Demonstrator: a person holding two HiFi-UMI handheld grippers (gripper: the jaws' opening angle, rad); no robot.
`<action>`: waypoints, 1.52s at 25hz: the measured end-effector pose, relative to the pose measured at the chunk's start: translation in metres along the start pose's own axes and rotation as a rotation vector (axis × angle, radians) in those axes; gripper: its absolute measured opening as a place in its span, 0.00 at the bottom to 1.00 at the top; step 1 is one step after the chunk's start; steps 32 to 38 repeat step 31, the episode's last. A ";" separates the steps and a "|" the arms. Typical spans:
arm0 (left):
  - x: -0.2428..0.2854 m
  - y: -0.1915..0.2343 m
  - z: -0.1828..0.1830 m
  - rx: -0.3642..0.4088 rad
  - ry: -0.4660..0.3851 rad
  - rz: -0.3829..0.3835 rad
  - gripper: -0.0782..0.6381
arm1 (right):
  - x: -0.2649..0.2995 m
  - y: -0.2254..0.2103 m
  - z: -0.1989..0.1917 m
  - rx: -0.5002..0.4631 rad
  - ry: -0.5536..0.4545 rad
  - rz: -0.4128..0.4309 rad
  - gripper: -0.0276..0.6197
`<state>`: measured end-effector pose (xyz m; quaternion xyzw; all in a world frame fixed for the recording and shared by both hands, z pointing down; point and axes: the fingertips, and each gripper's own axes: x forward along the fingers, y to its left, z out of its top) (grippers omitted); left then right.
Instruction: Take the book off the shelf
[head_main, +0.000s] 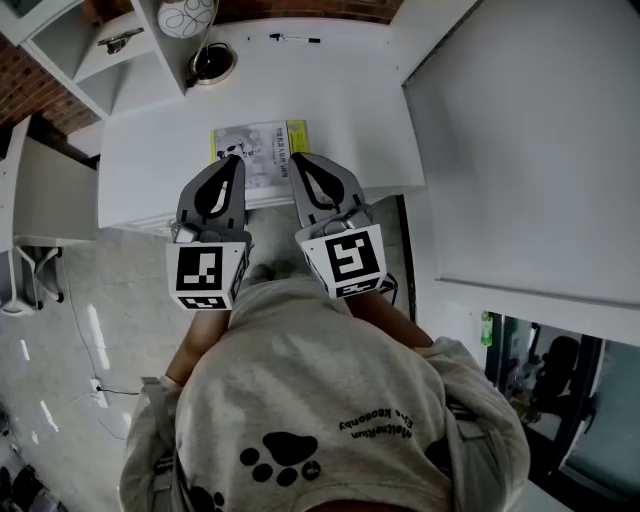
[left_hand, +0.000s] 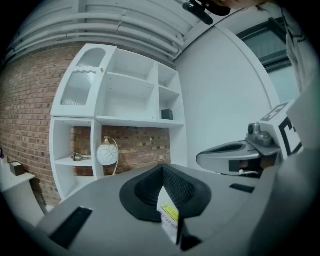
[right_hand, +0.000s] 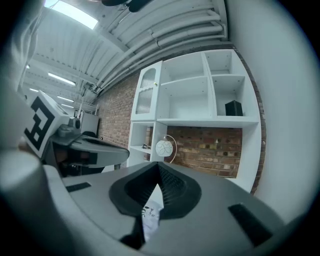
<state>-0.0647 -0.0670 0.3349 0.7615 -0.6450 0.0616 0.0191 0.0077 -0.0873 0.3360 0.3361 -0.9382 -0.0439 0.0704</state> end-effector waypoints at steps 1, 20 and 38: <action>-0.003 -0.002 0.003 0.001 -0.006 0.004 0.12 | -0.004 0.002 0.002 0.001 -0.005 0.005 0.07; -0.027 -0.046 -0.011 0.019 -0.025 0.024 0.12 | -0.047 0.003 -0.011 -0.034 -0.023 0.029 0.07; -0.026 -0.049 -0.014 0.032 -0.019 0.015 0.12 | -0.048 0.003 -0.010 -0.035 -0.029 0.043 0.07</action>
